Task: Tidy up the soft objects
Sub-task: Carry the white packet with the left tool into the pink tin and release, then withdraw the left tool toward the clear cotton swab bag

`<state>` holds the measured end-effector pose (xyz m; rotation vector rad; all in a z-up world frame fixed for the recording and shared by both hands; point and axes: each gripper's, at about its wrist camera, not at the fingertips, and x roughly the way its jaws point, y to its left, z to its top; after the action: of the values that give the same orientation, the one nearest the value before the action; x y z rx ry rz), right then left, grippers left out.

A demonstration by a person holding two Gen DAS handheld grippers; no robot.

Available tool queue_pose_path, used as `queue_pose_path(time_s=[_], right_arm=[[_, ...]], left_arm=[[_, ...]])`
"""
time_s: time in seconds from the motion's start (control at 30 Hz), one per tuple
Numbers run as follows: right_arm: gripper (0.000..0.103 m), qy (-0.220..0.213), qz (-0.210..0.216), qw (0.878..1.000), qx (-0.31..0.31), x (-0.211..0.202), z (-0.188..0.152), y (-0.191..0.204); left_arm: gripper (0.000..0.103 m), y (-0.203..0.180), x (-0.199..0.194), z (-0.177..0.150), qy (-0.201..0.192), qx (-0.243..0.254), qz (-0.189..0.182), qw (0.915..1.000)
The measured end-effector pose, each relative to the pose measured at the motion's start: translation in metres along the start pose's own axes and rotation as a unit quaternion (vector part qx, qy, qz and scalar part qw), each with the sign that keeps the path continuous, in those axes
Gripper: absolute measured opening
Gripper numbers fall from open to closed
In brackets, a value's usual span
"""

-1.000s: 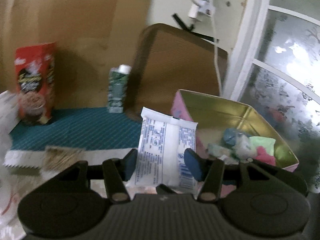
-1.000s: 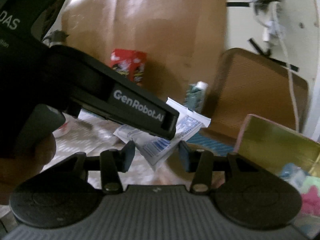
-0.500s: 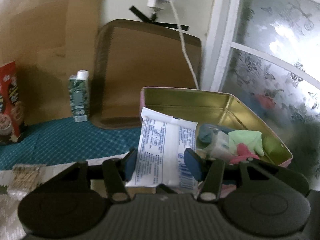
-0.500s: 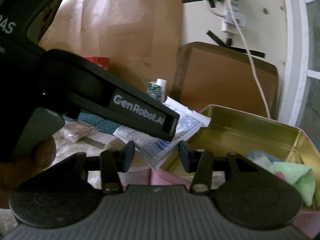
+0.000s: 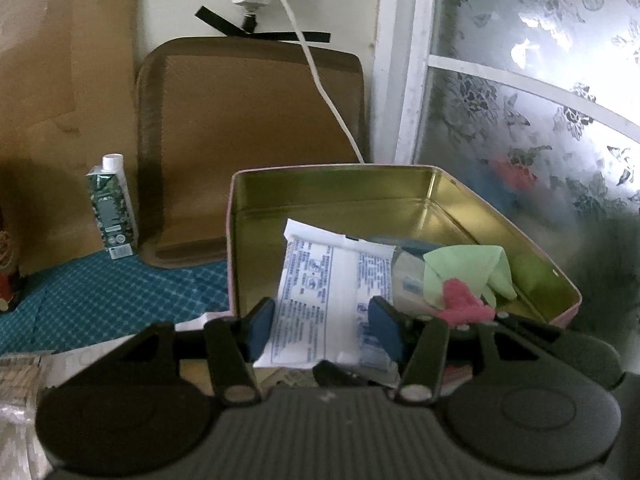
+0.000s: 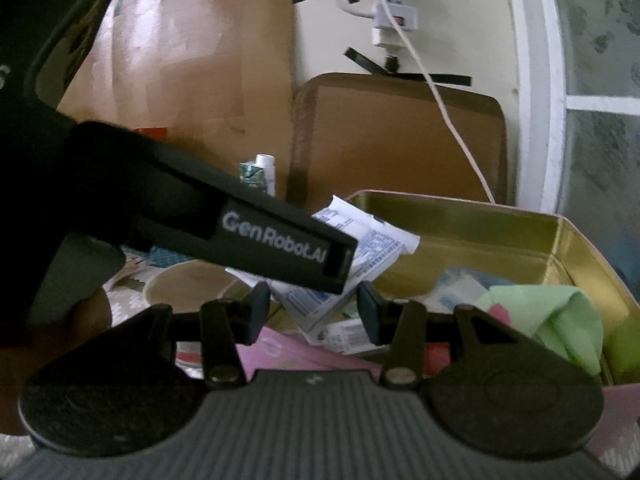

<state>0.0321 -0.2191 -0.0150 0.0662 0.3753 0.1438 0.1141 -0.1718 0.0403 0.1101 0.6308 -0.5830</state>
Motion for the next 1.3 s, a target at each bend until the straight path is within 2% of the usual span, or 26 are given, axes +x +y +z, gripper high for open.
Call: queue_pose_path(time_s=[0.3, 0.37, 0.67, 0.93, 1.3], right_arm=[[0.051, 0.002, -0.016, 1.000, 0.020, 0.000, -0.005, -0.015], [0.045, 0.001, -0.027, 0.999, 0.018, 0.000, -0.006, -0.015], [0.046, -0.009, -0.066, 0.997, 0.045, -0.009, -0.013, -0.018], [0.046, -0.021, -0.046, 0.998, 0.023, -0.016, -0.011, 0.013], [0.046, -0.022, -0.006, 0.999, -0.027, -0.006, -0.006, 0.073]], left_arm=[[0.053, -0.011, 0.009, 0.000, 0.007, 0.012, 0.004, 0.9999], [0.054, -0.011, 0.011, -0.002, 0.012, 0.013, 0.007, 0.9998], [0.064, -0.001, -0.004, -0.008, -0.014, 0.015, 0.055, 0.9983], [0.067, 0.028, -0.031, -0.024, -0.026, 0.001, 0.099, 0.9948], [0.070, 0.087, -0.063, -0.047, -0.030, -0.042, 0.136, 0.9894]])
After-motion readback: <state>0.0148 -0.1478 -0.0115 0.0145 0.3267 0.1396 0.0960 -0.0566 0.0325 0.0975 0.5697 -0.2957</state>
